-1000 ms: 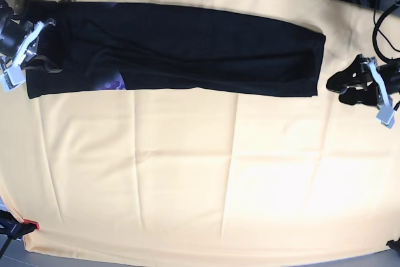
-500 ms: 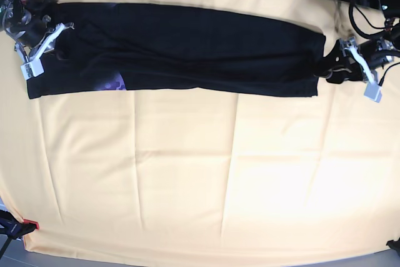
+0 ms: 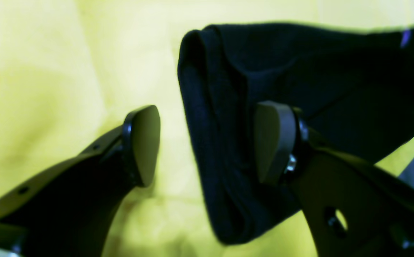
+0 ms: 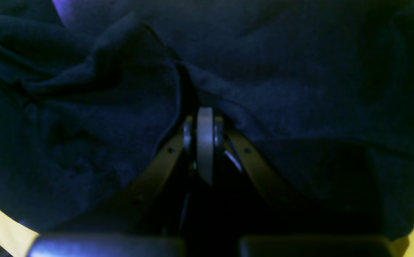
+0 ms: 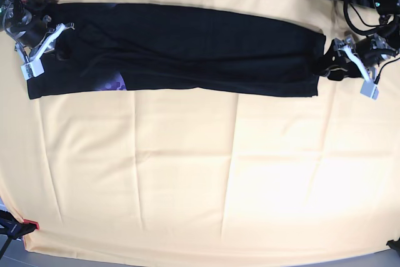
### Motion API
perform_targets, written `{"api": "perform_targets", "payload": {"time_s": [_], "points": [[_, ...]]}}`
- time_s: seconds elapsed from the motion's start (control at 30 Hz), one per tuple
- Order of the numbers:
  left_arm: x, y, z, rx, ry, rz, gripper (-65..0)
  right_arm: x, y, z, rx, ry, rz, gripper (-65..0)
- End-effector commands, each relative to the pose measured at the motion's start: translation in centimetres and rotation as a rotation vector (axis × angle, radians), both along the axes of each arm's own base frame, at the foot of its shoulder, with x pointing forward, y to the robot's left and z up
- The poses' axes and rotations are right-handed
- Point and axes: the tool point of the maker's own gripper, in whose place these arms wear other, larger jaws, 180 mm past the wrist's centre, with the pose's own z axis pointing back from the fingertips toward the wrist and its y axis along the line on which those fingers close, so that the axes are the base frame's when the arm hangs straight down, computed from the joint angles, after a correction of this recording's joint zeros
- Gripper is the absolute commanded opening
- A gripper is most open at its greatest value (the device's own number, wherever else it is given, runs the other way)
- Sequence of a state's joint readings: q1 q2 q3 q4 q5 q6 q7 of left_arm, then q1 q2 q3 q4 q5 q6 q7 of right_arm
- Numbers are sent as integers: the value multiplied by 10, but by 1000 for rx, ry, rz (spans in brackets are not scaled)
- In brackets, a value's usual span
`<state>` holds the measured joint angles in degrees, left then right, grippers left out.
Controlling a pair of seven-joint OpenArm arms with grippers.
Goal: Fold the T-shirt properly
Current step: 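Release and regrasp the hem end of the folded strip with left gripper, then fold the hem end toward the collar end with the left gripper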
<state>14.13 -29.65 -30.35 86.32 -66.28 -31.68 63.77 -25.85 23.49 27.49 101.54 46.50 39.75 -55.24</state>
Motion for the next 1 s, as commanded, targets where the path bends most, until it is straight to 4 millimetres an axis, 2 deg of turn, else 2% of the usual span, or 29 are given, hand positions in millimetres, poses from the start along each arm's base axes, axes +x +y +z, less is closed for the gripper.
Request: {"api": "perform_targets", "payload": {"time_s": [0.0,0.27,0.37,0.43,0.47,0.53,0.57,0.67,0.73,0.87,0.9,0.97], "points": [[-4,-3,1,-1,11,-24,-228,2,-4,4,-14,-10,10,-650],[-26,-56,-13,-109,75,-192,-228,7,-4,7,-13,-25,9,-650],[-26,-63,-15,-114,70,-212,-253,7,-4,7,-13,-25,9,-650],[-20,-59,-14,-95,44,-188,-339,7,-4,7,-14,-24,9,-650],[-17,-56,-15,-76,33,-176,-411,7,-4,7,-14,-24,9,-650],[-13,-50,-19,-28,21,-167,-595,7,-4,7,-14,-24,9,-650],[-11,-48,-21,-6,22,-167,-650,7,-4,7,-13,-25,9,-650],[-5,-37,-26,34,54,-104,-650,10,1,12,23,-41,10,-650],[0,-30,-26,59,56,-76,-650,16,8,21,71,-76,14,-642],[11,-12,-17,99,10,-27,-650,35,17,42,111,-153,31,-416],[14,-6,-14,106,-1,-11,-650,38,17,45,114,-166,32,-391],[17,7,-7,120,-18,20,-650,43,18,49,120,-179,36,-389]]}}
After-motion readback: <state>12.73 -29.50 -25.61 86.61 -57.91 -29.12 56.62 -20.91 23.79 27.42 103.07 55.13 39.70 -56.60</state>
